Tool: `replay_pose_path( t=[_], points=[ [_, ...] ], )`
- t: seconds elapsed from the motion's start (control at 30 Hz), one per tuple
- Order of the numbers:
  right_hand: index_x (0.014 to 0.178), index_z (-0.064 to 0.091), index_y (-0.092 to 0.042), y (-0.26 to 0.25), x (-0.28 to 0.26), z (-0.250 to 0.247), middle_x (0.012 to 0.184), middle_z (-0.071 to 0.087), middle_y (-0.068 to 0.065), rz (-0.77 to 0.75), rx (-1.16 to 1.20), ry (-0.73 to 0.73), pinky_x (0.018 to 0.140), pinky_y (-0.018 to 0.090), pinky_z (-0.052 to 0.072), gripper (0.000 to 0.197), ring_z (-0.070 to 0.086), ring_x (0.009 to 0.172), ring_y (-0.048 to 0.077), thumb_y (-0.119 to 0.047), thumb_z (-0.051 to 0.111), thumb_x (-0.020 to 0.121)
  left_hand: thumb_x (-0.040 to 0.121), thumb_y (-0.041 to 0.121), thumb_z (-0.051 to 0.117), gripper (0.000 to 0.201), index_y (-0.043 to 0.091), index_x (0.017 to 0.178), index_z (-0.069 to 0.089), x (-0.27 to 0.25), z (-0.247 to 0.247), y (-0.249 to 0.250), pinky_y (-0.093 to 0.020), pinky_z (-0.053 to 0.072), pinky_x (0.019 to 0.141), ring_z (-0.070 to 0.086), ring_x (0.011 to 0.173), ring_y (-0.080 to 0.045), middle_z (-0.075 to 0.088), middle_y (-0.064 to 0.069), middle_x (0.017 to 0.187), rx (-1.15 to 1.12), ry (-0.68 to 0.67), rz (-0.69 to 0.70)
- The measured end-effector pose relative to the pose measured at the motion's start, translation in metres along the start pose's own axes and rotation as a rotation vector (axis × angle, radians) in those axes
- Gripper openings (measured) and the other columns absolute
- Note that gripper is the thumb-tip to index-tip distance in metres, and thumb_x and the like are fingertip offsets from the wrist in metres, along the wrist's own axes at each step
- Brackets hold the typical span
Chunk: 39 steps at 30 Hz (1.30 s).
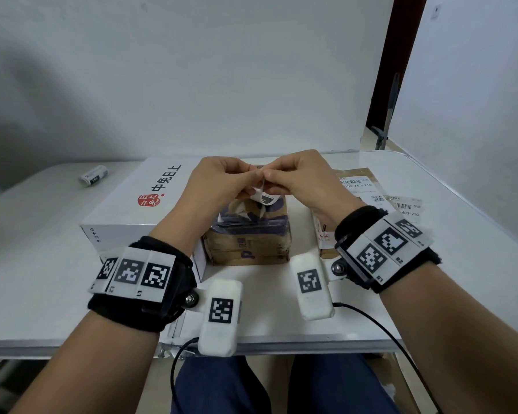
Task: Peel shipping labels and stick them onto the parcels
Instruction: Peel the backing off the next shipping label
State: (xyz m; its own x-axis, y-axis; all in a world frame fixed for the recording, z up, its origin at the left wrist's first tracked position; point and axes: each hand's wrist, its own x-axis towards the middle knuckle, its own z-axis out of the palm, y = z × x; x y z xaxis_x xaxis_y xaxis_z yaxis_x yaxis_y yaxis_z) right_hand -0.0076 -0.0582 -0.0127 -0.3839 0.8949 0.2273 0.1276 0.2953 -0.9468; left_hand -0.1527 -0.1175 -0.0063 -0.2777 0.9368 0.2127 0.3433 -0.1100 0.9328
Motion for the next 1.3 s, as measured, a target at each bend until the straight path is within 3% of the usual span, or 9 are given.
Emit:
replay_pose_path(
  t=[0.23,0.47,0.6,0.7,0.83,0.97,1.13,1.2,1.3],
  points=[
    [0.086,0.078,-0.009,-0.001,0.002,0.001,0.08,0.076,0.007,-0.039,-0.046,0.042,0.081,0.036,0.06,0.009,0.074,0.076,0.02,-0.015,0.071,0.083,0.08,0.018,0.068,0.013,0.006,0.08,0.072,-0.001,0.005,0.002,-0.032,0.059,0.076,0.066,0.065,-0.012,0.074,-0.01,0.08,0.037,0.07,0.024],
    [0.086,0.074,-0.002,-0.003,-0.003,0.002,0.088,0.074,0.018,0.05,0.129,0.01,0.081,0.034,0.06,0.008,0.073,0.086,0.027,-0.008,0.07,0.084,0.07,0.028,0.067,0.014,0.014,0.072,0.069,-0.001,0.006,-0.001,-0.049,0.057,0.082,0.067,0.07,-0.018,0.072,-0.005,0.071,0.059,0.064,0.023],
    [0.086,0.073,-0.001,-0.003,-0.002,0.003,0.091,0.073,0.019,0.094,0.157,0.0,0.081,0.032,0.06,0.007,0.072,0.083,0.025,-0.006,0.068,0.084,0.073,0.023,0.067,0.014,0.009,0.073,0.069,-0.001,0.005,-0.001,-0.047,0.057,0.085,0.066,0.07,-0.019,0.07,-0.004,0.067,0.027,0.042,0.014],
    [0.091,0.07,0.005,-0.001,-0.001,0.002,0.089,0.071,0.017,0.142,0.198,-0.013,0.08,0.029,0.06,0.013,0.07,0.076,0.019,-0.006,0.066,0.086,0.078,0.011,0.067,0.014,-0.004,0.08,0.068,0.0,0.004,-0.002,-0.042,0.058,0.085,0.064,0.066,-0.017,0.066,-0.003,0.064,-0.047,0.019,-0.017],
    [0.105,0.065,0.011,-0.001,0.0,0.001,0.1,0.071,0.018,0.245,0.373,-0.023,0.079,0.026,0.06,0.022,0.068,0.08,0.02,-0.004,0.061,0.09,0.081,0.007,0.062,0.015,-0.006,0.084,0.068,0.003,0.003,-0.006,-0.035,0.05,0.066,0.06,0.059,-0.02,0.066,-0.006,0.064,-0.113,0.039,-0.09],
    [0.105,0.063,0.013,0.0,0.0,0.003,0.101,0.069,0.023,0.263,0.476,-0.024,0.079,0.027,0.059,0.02,0.067,0.076,0.021,-0.001,0.059,0.091,0.087,0.005,0.058,0.012,-0.006,0.087,0.065,0.005,0.006,-0.006,-0.021,0.05,0.053,0.059,0.05,-0.012,0.066,-0.004,0.058,-0.239,0.026,-0.141],
    [0.091,0.064,0.006,0.001,0.001,0.005,0.088,0.071,0.017,0.185,0.387,-0.013,0.086,0.032,0.058,0.009,0.072,0.076,0.019,-0.001,0.06,0.09,0.089,-0.005,0.052,0.006,-0.002,0.088,0.057,0.007,0.009,-0.006,-0.018,0.055,0.063,0.067,0.064,-0.015,0.066,-0.01,0.068,-0.382,-0.007,-0.076],
    [0.086,0.064,0.003,0.0,0.0,0.005,0.087,0.072,0.016,0.163,0.343,0.002,0.085,0.031,0.059,0.008,0.073,0.077,0.018,-0.002,0.06,0.09,0.092,0.002,0.055,0.004,-0.001,0.089,0.057,0.009,0.009,-0.005,-0.022,0.056,0.067,0.068,0.069,-0.018,0.065,-0.012,0.073,-0.407,-0.005,-0.084],
    [0.09,0.066,0.006,0.001,0.001,0.003,0.097,0.071,0.024,0.142,0.269,0.022,0.087,0.035,0.058,0.012,0.073,0.089,0.029,-0.005,0.06,0.09,0.085,0.022,0.071,0.022,0.004,0.09,0.061,0.011,0.009,-0.005,-0.031,0.057,0.079,0.067,0.075,-0.021,0.065,-0.011,0.076,-0.338,-0.036,-0.065]
  ],
)
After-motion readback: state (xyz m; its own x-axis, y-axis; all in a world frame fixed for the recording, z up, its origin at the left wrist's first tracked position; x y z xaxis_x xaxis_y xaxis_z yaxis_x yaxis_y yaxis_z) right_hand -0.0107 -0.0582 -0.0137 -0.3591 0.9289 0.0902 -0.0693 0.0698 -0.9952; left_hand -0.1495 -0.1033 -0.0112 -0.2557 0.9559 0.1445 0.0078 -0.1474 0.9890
